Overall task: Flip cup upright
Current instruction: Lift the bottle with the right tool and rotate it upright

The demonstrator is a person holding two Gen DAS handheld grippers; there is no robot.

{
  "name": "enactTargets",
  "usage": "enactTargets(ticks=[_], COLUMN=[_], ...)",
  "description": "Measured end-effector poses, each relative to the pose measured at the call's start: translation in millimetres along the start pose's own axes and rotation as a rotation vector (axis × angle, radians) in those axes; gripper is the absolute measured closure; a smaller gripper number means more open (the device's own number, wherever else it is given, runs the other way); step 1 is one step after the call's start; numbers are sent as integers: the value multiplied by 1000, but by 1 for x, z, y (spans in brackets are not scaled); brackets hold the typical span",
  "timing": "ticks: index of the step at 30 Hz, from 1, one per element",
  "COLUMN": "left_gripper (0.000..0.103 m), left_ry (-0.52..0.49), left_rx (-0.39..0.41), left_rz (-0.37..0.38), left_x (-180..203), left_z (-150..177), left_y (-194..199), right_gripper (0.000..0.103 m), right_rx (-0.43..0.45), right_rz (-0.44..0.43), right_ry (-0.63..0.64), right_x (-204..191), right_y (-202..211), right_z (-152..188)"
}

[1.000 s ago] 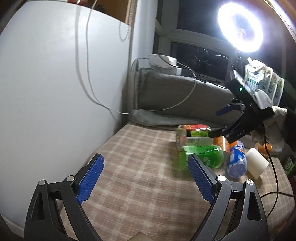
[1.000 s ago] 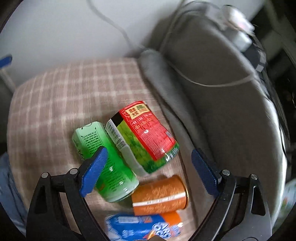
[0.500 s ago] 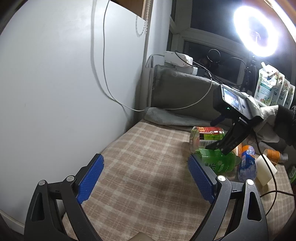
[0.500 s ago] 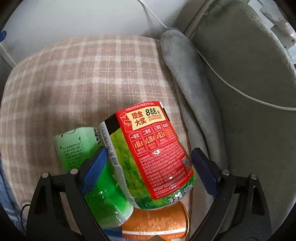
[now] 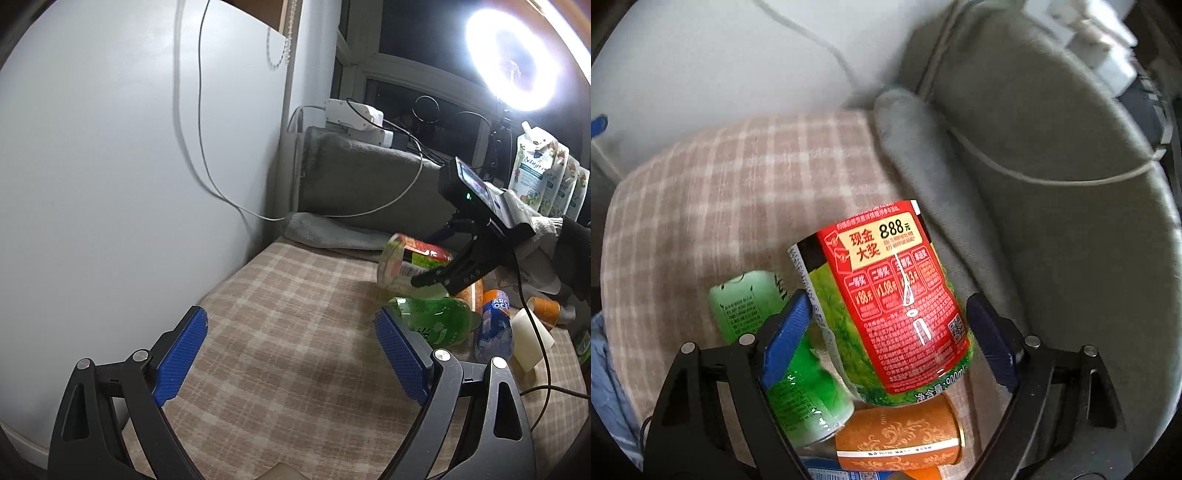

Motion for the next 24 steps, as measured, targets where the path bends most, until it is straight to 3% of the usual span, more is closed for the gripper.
enactTargets(ticks=[9, 16, 24], left_gripper=[11, 11, 11], left_ry=[-10, -26, -76], left_rx=[20, 32, 56], left_rz=[7, 39, 143], left_x=[5, 15, 48], left_z=[-4, -6, -13], left_y=[8, 12, 22], right_gripper=[16, 16, 16], right_rx=[132, 243, 310], right_rz=[33, 20, -143], right_ry=[-119, -283, -638], right_x=[2, -7, -54], right_y=[61, 131, 185], right_z=[3, 42, 117])
Point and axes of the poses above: each gripper's, at about its wrist camera, not at the fingertips, and y roughly against the way its jaws point, x to its right, z to its underside, the point moved 10 cm from there along -y, roughly the way its jaws point, and after that the axes turned 7 degrees about -y, right-handed, at the moved point
